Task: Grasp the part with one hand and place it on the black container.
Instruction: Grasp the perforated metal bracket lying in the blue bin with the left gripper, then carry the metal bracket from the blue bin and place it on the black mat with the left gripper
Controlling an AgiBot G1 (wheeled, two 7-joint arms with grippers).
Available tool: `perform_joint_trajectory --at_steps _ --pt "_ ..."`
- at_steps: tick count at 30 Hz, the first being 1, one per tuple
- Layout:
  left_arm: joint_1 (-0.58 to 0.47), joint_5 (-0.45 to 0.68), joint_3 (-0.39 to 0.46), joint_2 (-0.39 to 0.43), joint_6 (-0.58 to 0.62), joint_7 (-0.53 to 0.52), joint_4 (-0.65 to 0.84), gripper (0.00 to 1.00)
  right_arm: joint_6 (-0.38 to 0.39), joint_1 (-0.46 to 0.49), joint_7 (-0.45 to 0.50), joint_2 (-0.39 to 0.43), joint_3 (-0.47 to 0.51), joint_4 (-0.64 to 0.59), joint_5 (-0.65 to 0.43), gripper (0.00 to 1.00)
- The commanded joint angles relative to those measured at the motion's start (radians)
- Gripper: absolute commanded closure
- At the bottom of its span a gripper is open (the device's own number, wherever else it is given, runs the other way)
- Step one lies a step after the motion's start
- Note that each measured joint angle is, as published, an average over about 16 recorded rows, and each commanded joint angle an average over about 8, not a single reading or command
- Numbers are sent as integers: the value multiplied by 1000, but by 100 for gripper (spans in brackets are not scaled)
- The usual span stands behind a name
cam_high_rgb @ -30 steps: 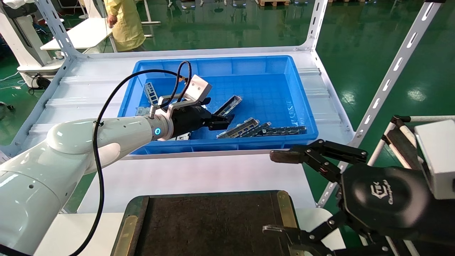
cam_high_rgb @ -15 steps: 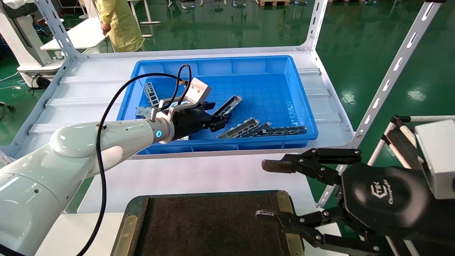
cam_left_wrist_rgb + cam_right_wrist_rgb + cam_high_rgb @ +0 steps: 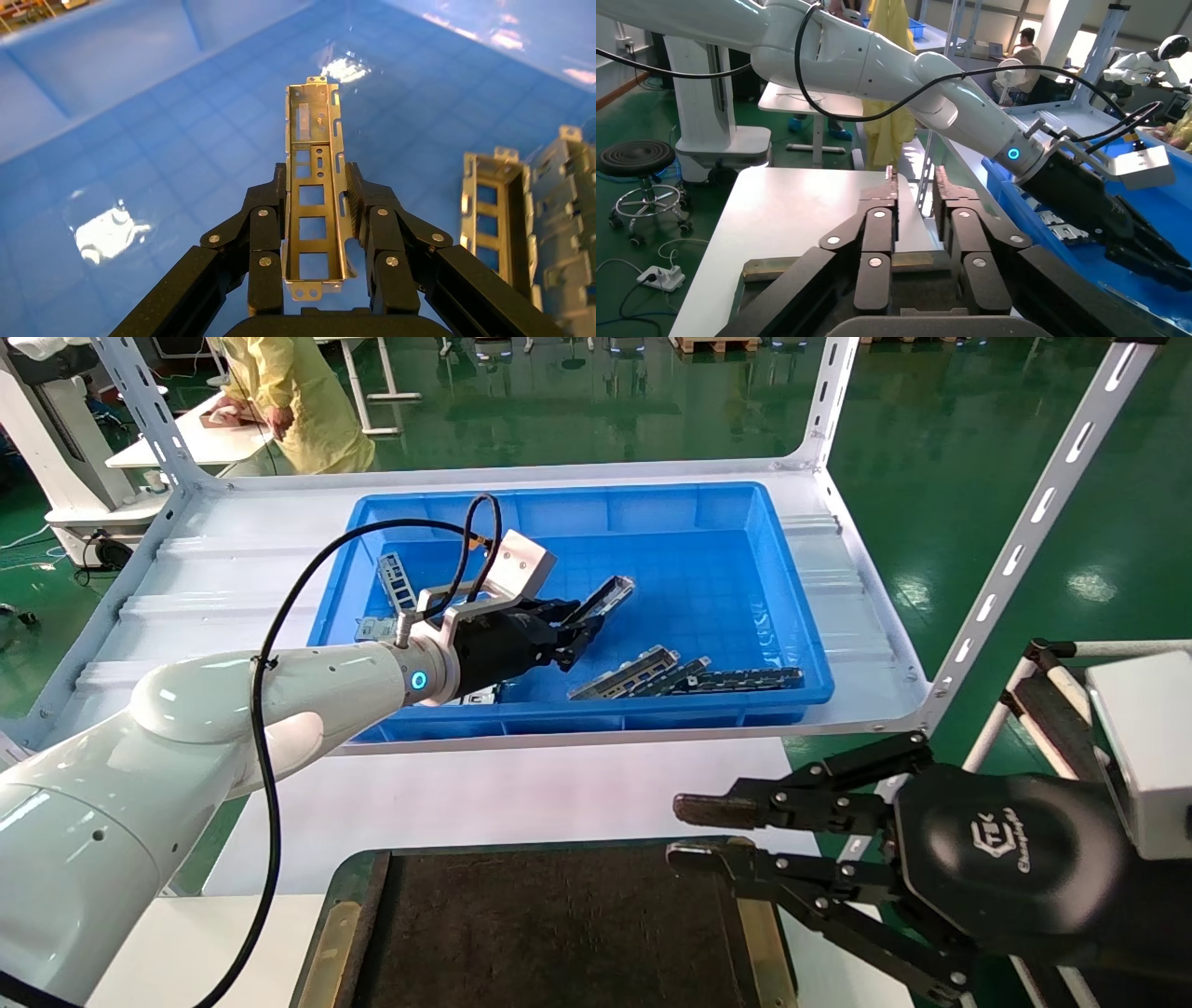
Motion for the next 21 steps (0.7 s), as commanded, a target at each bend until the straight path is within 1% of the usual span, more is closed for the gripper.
perform_joint_trajectory --at_steps 1,13,16,21 --pt "-4 -14 5 0 0 6 -2 100 0 0 0 0 0 0 0 100" --pt "-64 -90 -8 -13 69 146 17 100 0 0 0 0 -1 0 1 100" --pt "-75 -117 -23 -28 129 186 18 100 0 0 -1 0 -1 0 1 100" --pt "-79 -180 -64 -74 294 260 9 100 1 0 -1 1 -1 0 1 100"
